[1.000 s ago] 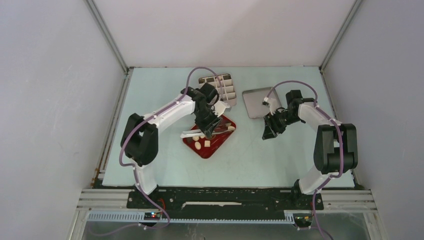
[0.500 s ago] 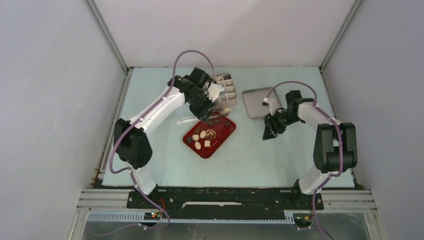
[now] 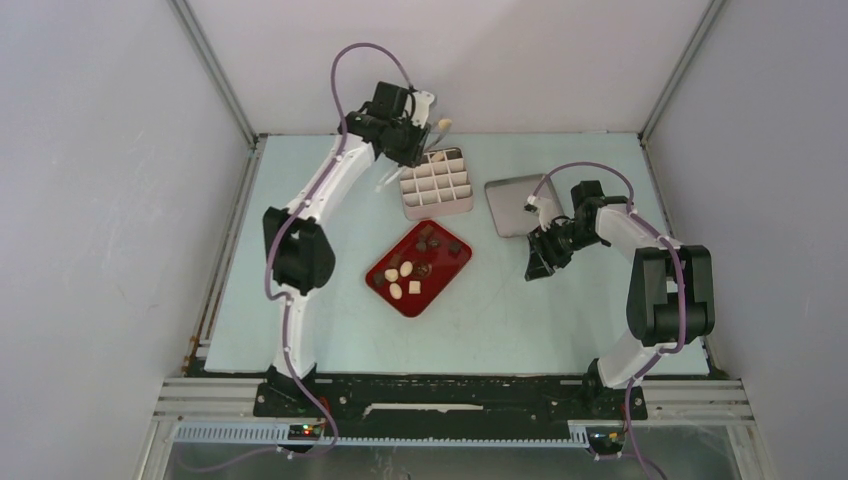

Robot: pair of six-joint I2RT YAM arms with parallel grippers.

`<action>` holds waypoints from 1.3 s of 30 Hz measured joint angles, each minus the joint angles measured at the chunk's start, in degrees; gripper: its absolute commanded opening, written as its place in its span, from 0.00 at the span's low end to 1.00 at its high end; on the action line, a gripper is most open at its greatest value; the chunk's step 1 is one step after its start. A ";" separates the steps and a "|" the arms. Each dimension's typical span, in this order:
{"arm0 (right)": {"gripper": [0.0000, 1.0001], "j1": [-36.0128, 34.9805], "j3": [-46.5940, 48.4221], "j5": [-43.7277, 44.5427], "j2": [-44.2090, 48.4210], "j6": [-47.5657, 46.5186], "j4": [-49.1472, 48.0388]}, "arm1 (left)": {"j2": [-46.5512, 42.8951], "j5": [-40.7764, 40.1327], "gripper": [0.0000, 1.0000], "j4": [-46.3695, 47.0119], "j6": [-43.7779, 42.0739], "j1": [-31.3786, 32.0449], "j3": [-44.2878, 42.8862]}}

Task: Pack the chocolate
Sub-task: Place the fake chocolate in the packing box.

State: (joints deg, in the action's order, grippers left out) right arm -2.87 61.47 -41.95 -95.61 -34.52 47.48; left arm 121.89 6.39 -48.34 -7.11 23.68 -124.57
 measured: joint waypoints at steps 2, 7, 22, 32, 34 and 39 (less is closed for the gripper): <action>0.55 0.04 0.00 0.00 0.00 -0.02 0.00 | 3.58 -0.07 0.11 1.20 1.14 -0.07 -2.56; 0.55 0.37 0.00 0.00 0.00 -0.02 0.00 | 9.20 -0.02 0.12 3.50 2.89 -0.07 -4.13; 0.55 0.74 0.00 0.00 -0.09 -0.02 0.00 | 12.70 3.10 0.17 4.79 4.31 -0.07 -4.50; 0.55 0.74 0.00 0.22 -0.31 -0.02 0.00 | 15.39 3.28 0.37 5.01 4.74 -0.02 -5.95; 0.55 0.74 0.00 0.22 -0.46 -0.02 0.00 | 15.39 3.30 0.41 5.01 4.74 -0.02 -5.95; 0.55 0.74 0.00 0.22 -0.79 -0.02 0.02 | 15.39 3.23 0.47 5.03 4.79 0.09 -6.05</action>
State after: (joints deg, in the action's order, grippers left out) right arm -2.13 61.47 -41.74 -96.40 -34.54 47.51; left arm 137.27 9.63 -43.31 -2.33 23.77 -130.63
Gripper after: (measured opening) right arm 0.547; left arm 0.450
